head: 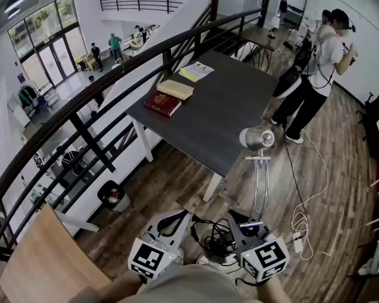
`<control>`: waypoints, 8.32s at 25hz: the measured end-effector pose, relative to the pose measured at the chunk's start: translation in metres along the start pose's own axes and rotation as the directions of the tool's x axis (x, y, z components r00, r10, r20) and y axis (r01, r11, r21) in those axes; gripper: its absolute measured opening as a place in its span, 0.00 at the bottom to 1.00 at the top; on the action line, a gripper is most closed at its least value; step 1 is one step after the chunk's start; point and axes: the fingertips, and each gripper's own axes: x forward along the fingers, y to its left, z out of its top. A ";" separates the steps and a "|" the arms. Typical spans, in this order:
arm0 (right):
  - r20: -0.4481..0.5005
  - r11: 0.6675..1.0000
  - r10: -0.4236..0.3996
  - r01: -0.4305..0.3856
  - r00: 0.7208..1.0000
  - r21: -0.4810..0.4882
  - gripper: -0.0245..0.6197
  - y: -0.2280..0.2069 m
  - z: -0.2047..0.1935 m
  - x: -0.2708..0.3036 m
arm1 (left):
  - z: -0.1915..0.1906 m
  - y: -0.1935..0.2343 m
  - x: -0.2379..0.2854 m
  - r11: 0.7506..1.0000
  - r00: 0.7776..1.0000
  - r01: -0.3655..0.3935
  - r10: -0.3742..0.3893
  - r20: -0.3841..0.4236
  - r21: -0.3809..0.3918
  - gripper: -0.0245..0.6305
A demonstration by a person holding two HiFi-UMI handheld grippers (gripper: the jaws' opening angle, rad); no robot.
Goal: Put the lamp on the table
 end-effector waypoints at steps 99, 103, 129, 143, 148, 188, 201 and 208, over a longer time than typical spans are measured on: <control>-0.028 0.999 -0.035 0.034 0.999 -0.024 0.03 -0.172 0.101 0.311 | 0.033 0.287 0.226 0.993 0.994 0.107 -0.106 -0.020 0.048 0.04; -0.012 0.998 -0.058 0.058 0.998 -0.014 0.03 -0.182 0.115 0.334 | 0.039 0.312 0.235 0.992 0.993 0.118 -0.117 -0.023 0.041 0.04; -0.073 0.999 -0.008 0.005 0.997 -0.041 0.03 -0.224 0.119 0.398 | 0.040 0.362 0.272 0.995 0.997 0.064 -0.067 -0.036 -0.078 0.04; -0.017 0.993 -0.003 0.001 1.000 -0.121 0.03 -0.274 0.143 0.462 | 0.064 0.418 0.333 0.997 0.996 -0.069 0.070 0.053 -0.028 0.04; -0.007 0.988 -0.010 0.009 1.000 -0.155 0.03 -0.296 0.145 0.505 | 0.065 0.444 0.365 0.995 0.992 -0.096 0.097 0.080 -0.005 0.04; 0.123 0.964 -0.075 0.104 0.990 -0.246 0.04 -0.348 0.029 0.690 | -0.137 0.521 0.496 0.974 0.981 -0.169 0.151 -0.121 -0.148 0.04; 0.082 0.984 -0.067 0.079 0.994 -0.157 0.05 -0.349 0.021 0.686 | -0.131 0.518 0.490 0.965 0.974 -0.204 0.183 -0.131 -0.163 0.04; 0.027 0.994 -0.051 0.053 0.998 -0.100 0.23 -0.355 0.016 0.667 | -0.107 0.518 0.483 0.963 0.974 -0.217 0.203 -0.100 -0.159 0.04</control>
